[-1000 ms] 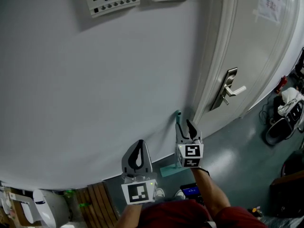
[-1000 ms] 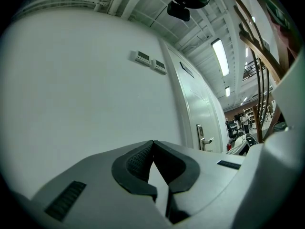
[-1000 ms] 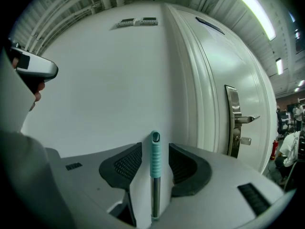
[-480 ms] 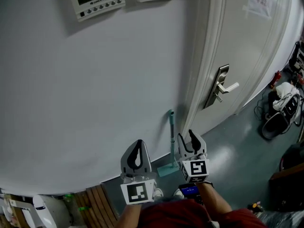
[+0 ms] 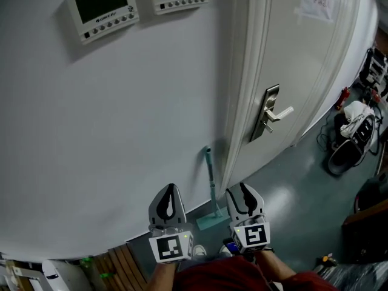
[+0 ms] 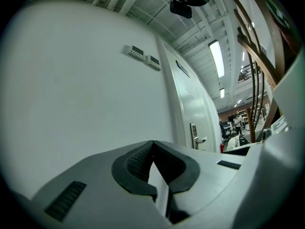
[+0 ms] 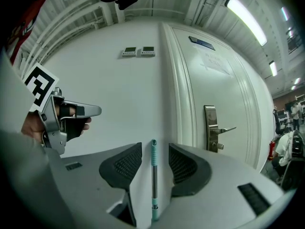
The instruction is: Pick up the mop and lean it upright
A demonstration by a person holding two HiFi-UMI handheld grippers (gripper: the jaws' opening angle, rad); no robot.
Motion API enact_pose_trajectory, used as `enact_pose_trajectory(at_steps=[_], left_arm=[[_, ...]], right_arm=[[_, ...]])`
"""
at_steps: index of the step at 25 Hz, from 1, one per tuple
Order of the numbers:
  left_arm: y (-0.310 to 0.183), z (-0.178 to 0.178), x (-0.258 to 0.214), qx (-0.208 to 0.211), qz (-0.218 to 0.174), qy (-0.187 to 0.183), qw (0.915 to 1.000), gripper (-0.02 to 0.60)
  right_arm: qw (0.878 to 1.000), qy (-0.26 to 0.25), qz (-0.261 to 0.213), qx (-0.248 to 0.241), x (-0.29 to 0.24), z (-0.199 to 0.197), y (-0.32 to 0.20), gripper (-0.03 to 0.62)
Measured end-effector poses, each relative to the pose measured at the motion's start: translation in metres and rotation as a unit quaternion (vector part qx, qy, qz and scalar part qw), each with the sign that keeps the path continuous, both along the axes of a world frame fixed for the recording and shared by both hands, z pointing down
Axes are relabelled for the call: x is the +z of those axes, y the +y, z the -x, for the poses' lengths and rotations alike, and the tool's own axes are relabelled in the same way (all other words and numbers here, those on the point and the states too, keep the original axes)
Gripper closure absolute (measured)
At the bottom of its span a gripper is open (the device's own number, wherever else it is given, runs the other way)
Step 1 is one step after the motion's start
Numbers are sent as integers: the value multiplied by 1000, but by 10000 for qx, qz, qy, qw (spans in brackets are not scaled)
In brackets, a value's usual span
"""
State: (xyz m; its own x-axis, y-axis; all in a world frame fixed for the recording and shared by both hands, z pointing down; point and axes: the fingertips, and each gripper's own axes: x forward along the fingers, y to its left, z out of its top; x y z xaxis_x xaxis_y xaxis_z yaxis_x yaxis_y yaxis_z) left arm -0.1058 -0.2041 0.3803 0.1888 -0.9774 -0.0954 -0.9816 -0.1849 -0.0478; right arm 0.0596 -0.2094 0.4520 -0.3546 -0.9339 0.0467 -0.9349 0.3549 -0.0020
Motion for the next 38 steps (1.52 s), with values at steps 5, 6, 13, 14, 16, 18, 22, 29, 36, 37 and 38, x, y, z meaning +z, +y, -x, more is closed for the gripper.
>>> enact_pose_trajectory(at_steps=[5, 6, 13, 14, 16, 18, 22, 29, 36, 37, 38], left_arm=[[-3, -2, 4, 61, -20, -30, 10000, 568], [-3, -3, 5, 79, -15, -20, 10000, 568], [-4, -9, 0, 161, 1, 43, 9999, 568], [-4, -9, 0, 164, -3, 42, 9999, 568], [-5, -9, 0, 179, -12, 48, 9998, 568], [-6, -10, 0, 198, -21, 60, 9998, 568], [-5, -14, 1, 270, -17, 115, 9996, 568], [-6, -20, 1, 394, -10, 133, 9991, 568], [-4, -27, 6, 459, 21, 137, 9988, 568], [-3, -28, 6, 449, 29, 150, 9989, 568], [-2, -28, 6, 443, 34, 156, 9989, 568]], right_arm=[[10000, -68, 59, 22, -5, -3, 3, 419], [10000, -68, 43, 18, -6, -3, 3, 419], [9999, -111, -70, -77, -22, 2, 6, 419], [9999, -109, -92, -97, -24, 3, 7, 419], [9998, -133, -102, -118, -28, 3, 8, 419], [9997, -162, -100, -130, -34, 3, 8, 421], [9996, -193, -169, -132, -45, 3, 13, 468], [9979, -421, -483, -63, -70, -1, 24, 563], [9980, -291, -559, 28, -78, -3, 27, 572], [9977, -310, -600, 7, -80, -3, 28, 574], [9972, -338, -660, -20, -82, -3, 29, 574]])
